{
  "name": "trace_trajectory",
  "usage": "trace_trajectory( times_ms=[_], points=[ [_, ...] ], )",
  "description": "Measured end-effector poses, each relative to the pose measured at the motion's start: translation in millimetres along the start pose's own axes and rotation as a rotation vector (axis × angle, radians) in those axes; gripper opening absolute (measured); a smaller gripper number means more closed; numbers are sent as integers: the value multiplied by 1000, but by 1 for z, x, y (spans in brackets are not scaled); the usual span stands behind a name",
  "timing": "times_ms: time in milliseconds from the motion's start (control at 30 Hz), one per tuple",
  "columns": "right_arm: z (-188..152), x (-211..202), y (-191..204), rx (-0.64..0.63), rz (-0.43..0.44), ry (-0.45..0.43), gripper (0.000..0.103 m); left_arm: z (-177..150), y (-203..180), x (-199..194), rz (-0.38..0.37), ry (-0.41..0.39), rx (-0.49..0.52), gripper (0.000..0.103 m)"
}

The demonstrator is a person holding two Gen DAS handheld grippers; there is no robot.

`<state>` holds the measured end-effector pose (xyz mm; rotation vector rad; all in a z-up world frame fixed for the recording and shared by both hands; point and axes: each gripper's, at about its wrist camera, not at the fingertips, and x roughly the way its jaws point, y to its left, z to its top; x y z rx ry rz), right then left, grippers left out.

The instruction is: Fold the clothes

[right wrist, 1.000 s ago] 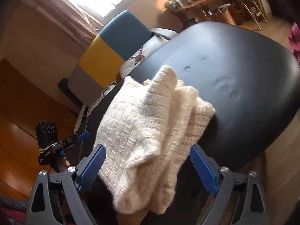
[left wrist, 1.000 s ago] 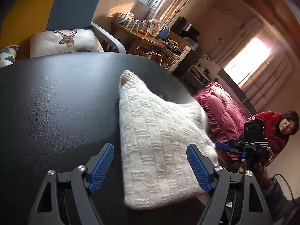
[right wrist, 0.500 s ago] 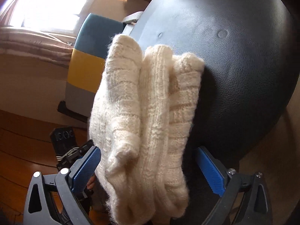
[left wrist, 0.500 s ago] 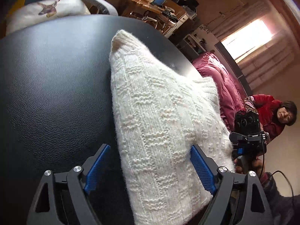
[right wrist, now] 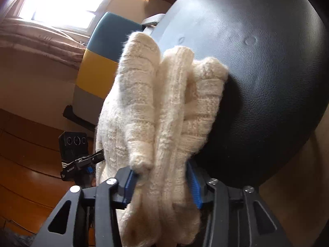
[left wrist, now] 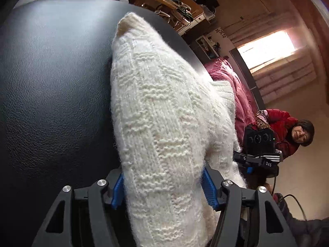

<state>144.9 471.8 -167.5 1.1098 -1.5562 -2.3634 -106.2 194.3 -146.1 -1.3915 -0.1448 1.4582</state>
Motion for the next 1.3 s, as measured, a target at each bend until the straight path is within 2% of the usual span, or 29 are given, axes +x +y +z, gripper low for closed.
trace_trajectory(
  times_ms=[33,100,167,233,333,467,600,733,833,900,967,1000,1033,1067,1167,1233,1300],
  points=[
    [1,2,-3,12,16,4,51,-1,1,0,-4,-1,-9,64],
    [1,3,7,-43,-30,2,48,-4,-6,-1,29,-24,16,62],
    [-1,3,17,-98,-72,-8,41,-8,-15,-4,55,-60,39,51],
    [-2,0,28,-141,-97,-27,36,-10,-25,-9,73,-103,63,46],
    [3,-12,40,-171,-52,-70,35,-5,-49,-16,44,-158,114,43],
    [22,-41,58,-210,-2,-144,34,33,-90,-8,14,-171,210,43],
    [49,-74,68,-246,-18,-228,34,70,-131,1,-17,-184,306,43],
    [85,-104,59,-247,-85,-320,34,108,-171,12,-44,-192,398,43],
    [110,-111,36,-223,-185,-354,34,143,-182,51,-10,-147,408,44],
    [122,-101,8,-165,-266,-326,34,158,-172,87,39,-87,384,44],
    [124,-88,-24,-114,-358,-276,34,165,-150,125,118,-16,332,45],
    [118,-89,-37,-101,-338,-277,34,164,-139,141,166,18,317,45],
    [112,-89,-49,-88,-319,-278,35,164,-128,155,199,44,298,51],
    [105,-90,-61,-76,-300,-280,36,163,-115,156,180,47,266,56],
    [95,-92,-62,-118,-312,-297,40,162,-93,145,141,41,187,69],
    [97,-93,-59,-117,-320,-284,43,161,-93,135,145,37,200,69],
    [103,-95,-53,-123,-338,-269,44,161,-98,121,176,-1,213,69]
  ],
)
